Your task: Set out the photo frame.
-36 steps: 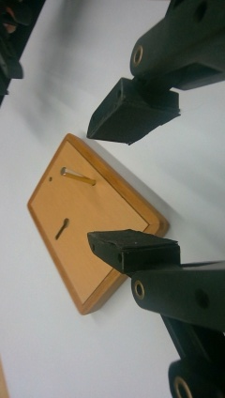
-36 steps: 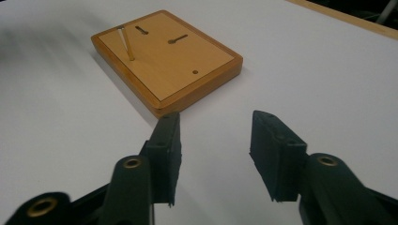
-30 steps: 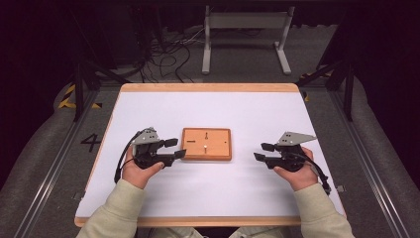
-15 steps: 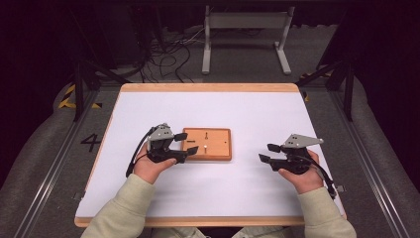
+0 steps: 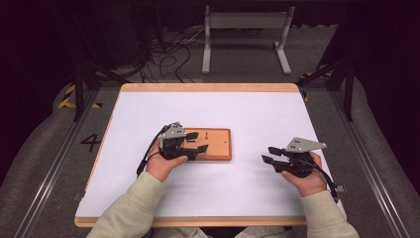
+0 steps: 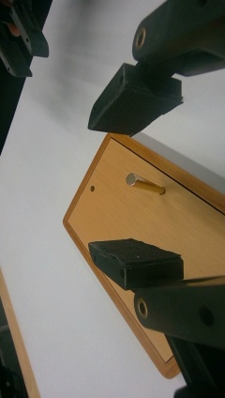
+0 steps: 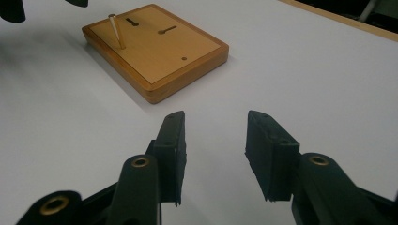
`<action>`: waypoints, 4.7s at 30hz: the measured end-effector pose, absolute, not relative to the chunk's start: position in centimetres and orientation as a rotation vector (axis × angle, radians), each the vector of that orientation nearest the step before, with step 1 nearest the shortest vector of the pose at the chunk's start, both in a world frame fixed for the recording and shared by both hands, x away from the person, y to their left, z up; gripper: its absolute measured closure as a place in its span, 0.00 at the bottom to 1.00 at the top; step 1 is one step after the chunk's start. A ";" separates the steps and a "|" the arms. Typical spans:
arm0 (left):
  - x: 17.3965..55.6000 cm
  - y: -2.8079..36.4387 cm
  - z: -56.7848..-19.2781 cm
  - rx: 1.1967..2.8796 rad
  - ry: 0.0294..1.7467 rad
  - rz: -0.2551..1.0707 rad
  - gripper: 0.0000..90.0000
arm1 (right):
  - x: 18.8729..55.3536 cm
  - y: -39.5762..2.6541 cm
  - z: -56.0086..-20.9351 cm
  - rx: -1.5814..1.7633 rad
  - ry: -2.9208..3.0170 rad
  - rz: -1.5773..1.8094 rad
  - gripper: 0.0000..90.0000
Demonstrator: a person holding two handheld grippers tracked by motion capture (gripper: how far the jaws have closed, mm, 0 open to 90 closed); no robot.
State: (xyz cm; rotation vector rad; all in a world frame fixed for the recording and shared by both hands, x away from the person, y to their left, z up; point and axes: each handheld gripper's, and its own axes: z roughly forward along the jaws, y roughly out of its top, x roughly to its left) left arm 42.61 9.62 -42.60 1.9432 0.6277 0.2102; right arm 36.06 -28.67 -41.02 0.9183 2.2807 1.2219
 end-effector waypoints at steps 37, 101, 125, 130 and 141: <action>43.4 7.1 -45.4 2.117 0.551 0.256 0.93 | 36.0 -29.0 -41.3 0.914 2.316 1.197 0.74; 38.2 6.6 -46.4 2.222 0.043 0.808 0.93 | 46.7 -18.9 -41.4 1.157 2.484 1.316 0.33; 38.3 6.7 -46.3 2.221 0.050 0.783 0.93 | 48.6 -17.0 -43.4 1.236 2.589 1.394 0.39; 37.9 7.2 -45.6 2.239 0.075 0.687 0.76 | 48.2 -17.8 -42.9 1.181 2.616 1.420 0.47; 36.6 12.0 -42.5 2.043 0.273 0.517 0.58 | 46.1 -18.0 -41.5 0.958 2.607 1.376 0.53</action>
